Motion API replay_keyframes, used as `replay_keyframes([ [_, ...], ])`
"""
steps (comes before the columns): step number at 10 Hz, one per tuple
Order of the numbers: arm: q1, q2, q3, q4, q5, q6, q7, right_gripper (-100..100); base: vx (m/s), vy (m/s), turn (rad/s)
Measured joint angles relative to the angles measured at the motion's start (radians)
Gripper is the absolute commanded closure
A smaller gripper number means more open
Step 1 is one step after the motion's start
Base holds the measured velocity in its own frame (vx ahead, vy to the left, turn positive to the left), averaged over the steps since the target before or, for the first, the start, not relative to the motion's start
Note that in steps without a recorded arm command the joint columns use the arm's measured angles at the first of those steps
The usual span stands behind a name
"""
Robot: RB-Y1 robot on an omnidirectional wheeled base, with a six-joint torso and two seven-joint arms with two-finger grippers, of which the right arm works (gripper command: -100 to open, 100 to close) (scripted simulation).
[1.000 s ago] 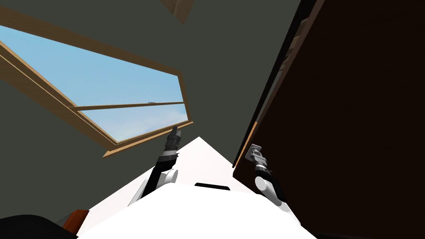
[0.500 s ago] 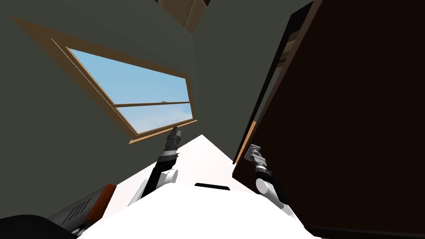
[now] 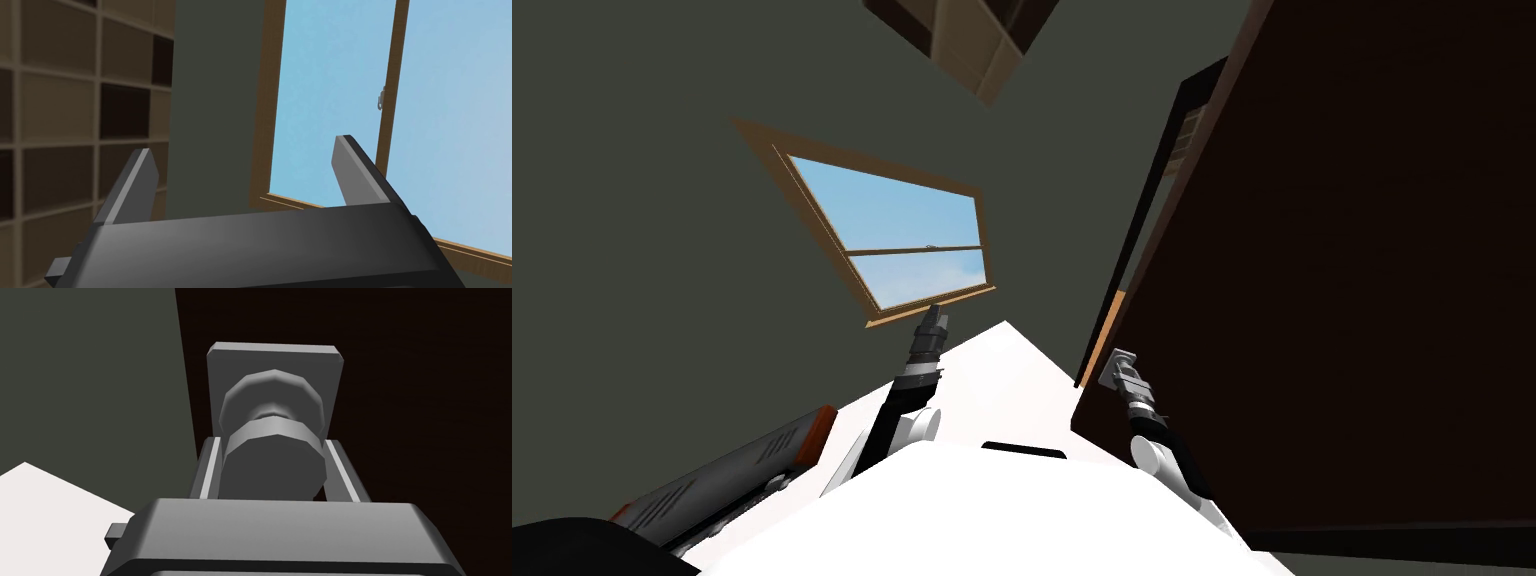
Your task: Pull the door open
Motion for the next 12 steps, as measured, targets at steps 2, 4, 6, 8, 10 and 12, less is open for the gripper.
replay_keyframes([
  [2,0.010,-0.020,0.014,-0.009,0.000,-0.008,-0.015,100,-0.241,-0.040,0.151],
  [4,0.018,-0.040,0.033,-0.016,0.003,-0.019,-0.032,100,-0.231,-0.025,0.127],
  [6,0.025,-0.060,0.054,-0.020,0.004,-0.029,-0.051,100,-0.244,-0.054,0.152],
  [8,0.038,-0.082,0.074,-0.028,0.006,-0.040,-0.069,100,-0.239,-0.023,0.108],
  [10,0.043,-0.090,0.086,-0.030,0.007,-0.041,-0.078,100,-0.108,-0.003,0.071],
  [12,0.048,-0.107,0.093,-0.031,0.009,-0.050,-0.092,100,-0.224,-0.062,0.152],
])
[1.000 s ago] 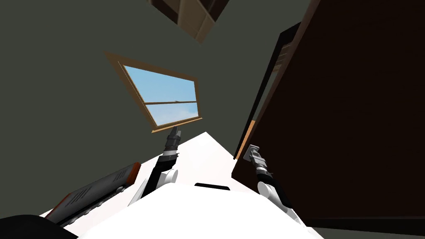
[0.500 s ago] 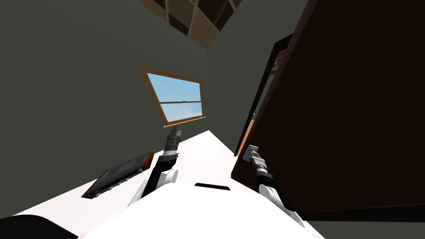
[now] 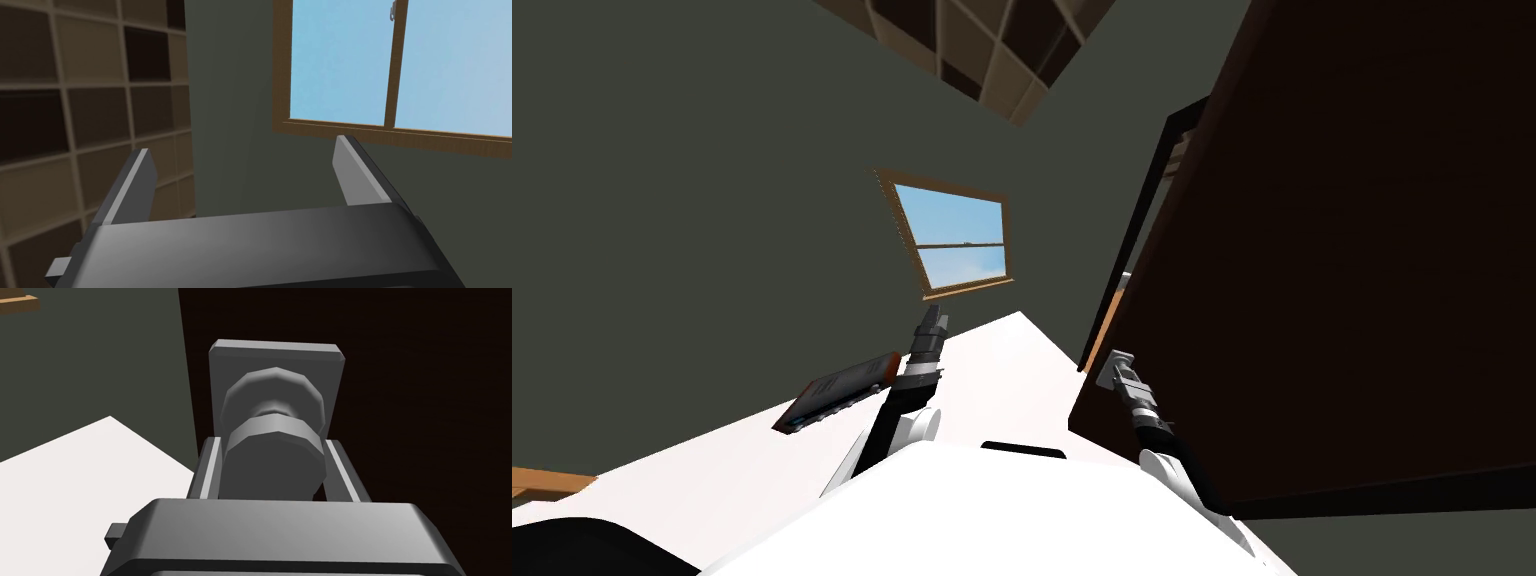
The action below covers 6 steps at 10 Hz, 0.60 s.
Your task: Pull the door open
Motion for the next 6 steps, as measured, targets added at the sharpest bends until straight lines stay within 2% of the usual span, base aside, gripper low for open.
replay_keyframes([
  [6,0.021,-0.052,0.048,-0.012,0.015,-0.031,-0.052,100,-0.225,-0.046,0.132],
])
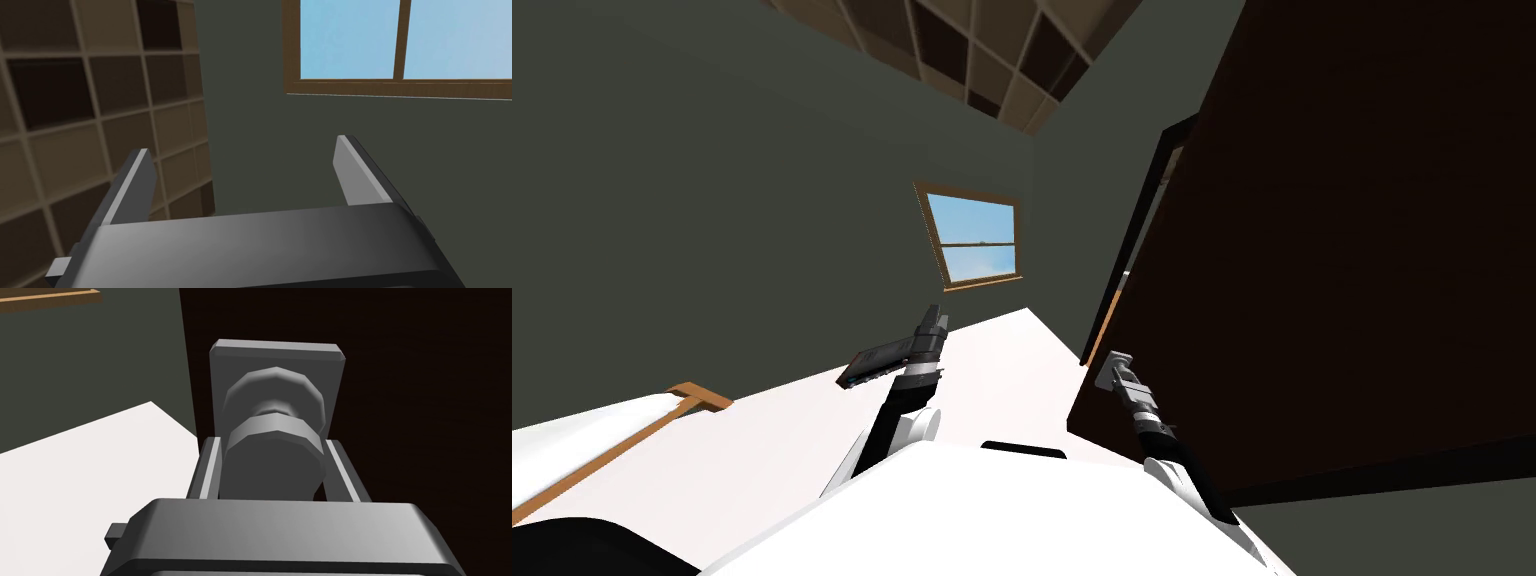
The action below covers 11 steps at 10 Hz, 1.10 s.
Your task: Pull the door open
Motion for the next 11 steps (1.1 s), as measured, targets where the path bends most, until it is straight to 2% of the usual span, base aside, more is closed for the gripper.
replay_keyframes([
  [3,0.006,-0.014,0.015,0.000,0.004,-0.006,-0.015,100,-0.159,-0.036,0.101],
  [11,0.020,-0.081,0.063,-0.001,0.016,-0.050,-0.075,100,-0.204,-0.043,0.125],
])
